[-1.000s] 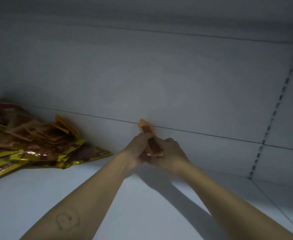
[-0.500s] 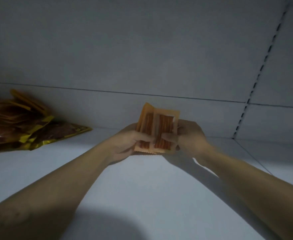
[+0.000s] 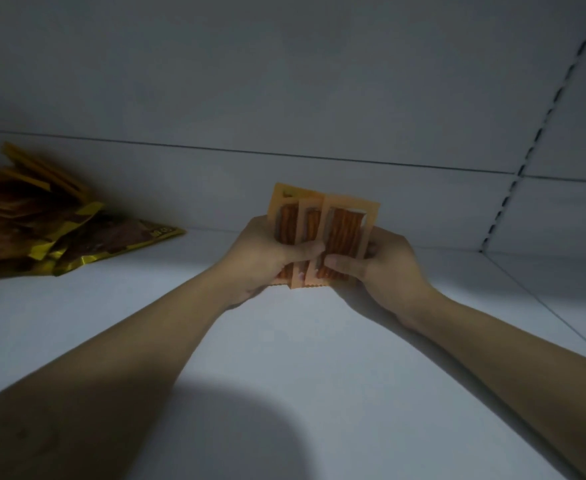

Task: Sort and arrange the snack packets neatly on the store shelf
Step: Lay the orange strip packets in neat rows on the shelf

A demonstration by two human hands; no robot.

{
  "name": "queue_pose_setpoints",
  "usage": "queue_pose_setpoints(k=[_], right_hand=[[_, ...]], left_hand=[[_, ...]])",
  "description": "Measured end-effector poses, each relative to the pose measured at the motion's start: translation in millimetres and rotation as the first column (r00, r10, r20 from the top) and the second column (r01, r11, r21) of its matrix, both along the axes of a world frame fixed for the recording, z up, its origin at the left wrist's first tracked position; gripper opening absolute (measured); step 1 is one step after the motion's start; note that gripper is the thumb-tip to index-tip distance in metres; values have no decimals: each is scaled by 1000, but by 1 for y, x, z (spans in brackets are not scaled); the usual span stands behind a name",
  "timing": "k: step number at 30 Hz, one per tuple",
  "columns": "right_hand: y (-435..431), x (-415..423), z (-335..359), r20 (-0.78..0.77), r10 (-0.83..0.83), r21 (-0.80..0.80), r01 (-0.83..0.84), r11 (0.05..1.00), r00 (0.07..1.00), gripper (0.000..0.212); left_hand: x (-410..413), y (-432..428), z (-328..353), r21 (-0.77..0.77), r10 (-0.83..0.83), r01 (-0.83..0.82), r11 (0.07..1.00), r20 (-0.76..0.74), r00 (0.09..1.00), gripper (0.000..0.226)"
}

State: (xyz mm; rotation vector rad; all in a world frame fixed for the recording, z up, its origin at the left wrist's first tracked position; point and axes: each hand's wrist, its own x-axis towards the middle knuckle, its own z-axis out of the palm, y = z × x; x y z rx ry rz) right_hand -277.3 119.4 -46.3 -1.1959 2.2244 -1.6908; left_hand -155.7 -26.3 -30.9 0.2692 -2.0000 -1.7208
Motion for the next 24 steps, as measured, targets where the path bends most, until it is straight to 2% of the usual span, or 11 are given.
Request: queue_pose_setpoints(k=[2, 5, 8, 11, 15, 21, 24], right_hand=[[1, -3, -1, 11, -32, -5, 33, 999, 999, 25], [5, -9, -1, 9, -85, 0, 85, 996, 996, 22], [9, -13, -4, 37, -96, -12, 96, 995, 995, 20], [11, -13, -7, 12, -84, 8, 84, 996, 996, 18], [11, -16, -5, -24, -91, 8, 91, 996, 996, 11], [13, -15, -7, 18, -83, -9, 83, 997, 996, 15], [12, -10, -6, 20, -74, -5, 74, 997, 997, 16]], left_hand=[[2, -2, 2, 37, -113, 111, 993, 69, 991, 39], [7, -10, 4, 123, -267, 249, 961, 153, 952, 30], [5, -15, 1, 47, -221, 216, 975, 192, 956, 27], [1, -12, -1, 6, -110, 110, 994, 132, 985, 21], [-7, -6, -3, 30, -61, 60, 998, 62, 996, 17], [1, 6, 5, 48, -178, 173, 984, 143, 974, 32], [5, 13, 6, 43, -158, 153, 987, 141, 977, 36]])
